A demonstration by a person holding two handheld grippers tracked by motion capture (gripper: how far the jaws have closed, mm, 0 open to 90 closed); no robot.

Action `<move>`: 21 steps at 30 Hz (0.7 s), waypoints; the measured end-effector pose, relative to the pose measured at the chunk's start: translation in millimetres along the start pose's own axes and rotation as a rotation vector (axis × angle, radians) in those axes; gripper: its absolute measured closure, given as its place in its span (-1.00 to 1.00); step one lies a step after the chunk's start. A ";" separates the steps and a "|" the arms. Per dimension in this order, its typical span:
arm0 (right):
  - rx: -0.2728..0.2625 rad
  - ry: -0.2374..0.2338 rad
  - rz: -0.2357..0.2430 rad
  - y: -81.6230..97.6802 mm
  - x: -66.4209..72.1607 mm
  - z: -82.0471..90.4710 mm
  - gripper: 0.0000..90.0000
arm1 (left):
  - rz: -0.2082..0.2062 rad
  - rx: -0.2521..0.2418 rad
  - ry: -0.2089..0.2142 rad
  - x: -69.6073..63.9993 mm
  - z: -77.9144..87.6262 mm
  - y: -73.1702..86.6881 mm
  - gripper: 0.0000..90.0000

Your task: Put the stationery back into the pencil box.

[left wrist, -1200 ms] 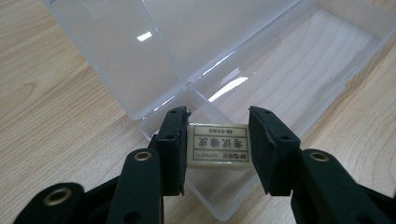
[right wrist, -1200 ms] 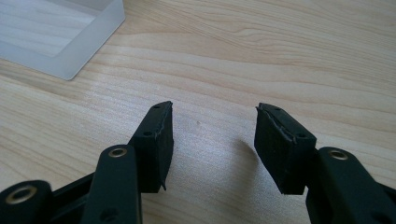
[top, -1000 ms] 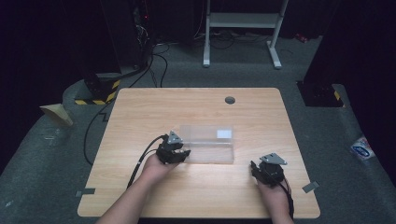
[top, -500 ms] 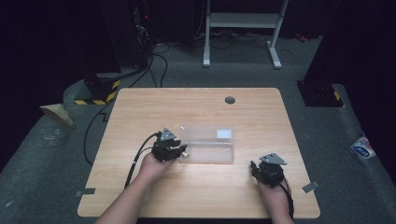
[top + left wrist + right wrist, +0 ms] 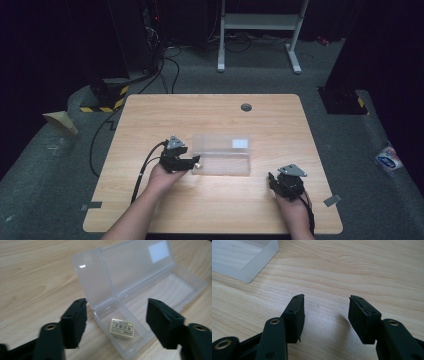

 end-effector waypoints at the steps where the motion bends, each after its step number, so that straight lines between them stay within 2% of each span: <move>1: 0.000 0.000 0.000 0.0 0.0 0.0 0.03 | 0.002 0.004 0.001 0.6 0.8 1.1 -0.49; 4: 0.000 0.000 0.000 0.0 0.0 0.0 0.03 | -0.002 0.007 -0.007 4.4 4.2 3.4 -0.63; 8: 0.000 -0.001 0.001 -0.1 -0.2 -0.1 0.03 | -0.015 0.029 -0.047 10.7 9.8 10.4 -0.77; 14: -0.001 0.002 0.003 -0.1 0.2 0.1 0.03 | -0.007 0.026 -0.099 22.7 21.5 21.6 -0.88; 18: -0.001 0.007 0.006 -0.1 0.0 0.1 0.03 | -0.017 0.029 -0.142 34.5 31.6 35.1 -0.92; 21: -0.001 0.008 0.006 -0.1 -0.1 0.1 0.03 | -0.016 0.068 -0.164 44.1 37.6 54.1 -0.93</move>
Point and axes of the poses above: each handheld gripper's, and its own axes: z roughly backward along the jaws, y roughly out of its underside, x roughly to its left, the point moved 10 cm from there along -z, roughly forward along the jaws, and after that the axes turned 3 degrees about y, right-handed, at the moved point
